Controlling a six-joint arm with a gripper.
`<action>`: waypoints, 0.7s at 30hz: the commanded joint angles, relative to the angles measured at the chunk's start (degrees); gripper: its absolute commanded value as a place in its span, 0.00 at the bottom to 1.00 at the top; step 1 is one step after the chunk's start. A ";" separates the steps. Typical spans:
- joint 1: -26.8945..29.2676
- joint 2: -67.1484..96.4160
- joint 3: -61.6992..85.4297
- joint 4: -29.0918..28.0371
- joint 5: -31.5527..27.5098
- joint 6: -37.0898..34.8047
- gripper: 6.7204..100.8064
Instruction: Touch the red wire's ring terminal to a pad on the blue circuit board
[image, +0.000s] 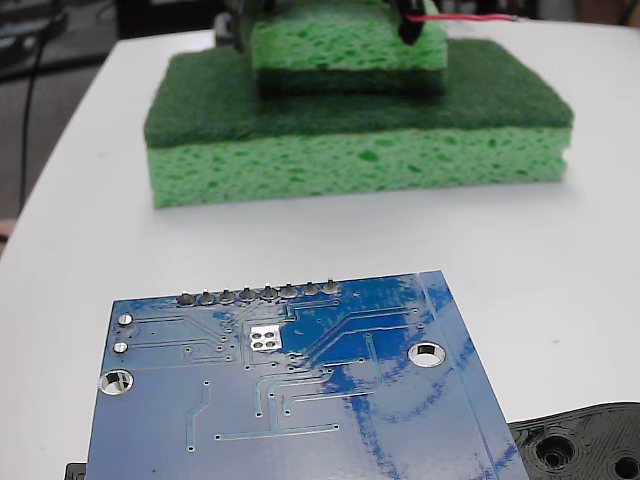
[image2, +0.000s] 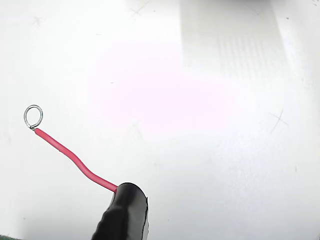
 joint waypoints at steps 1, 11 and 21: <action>0.00 0.09 -0.35 -0.18 0.18 0.00 0.99; 0.00 0.09 -0.35 -0.18 0.18 0.00 0.99; -0.09 0.09 -0.35 -0.18 0.70 0.18 0.99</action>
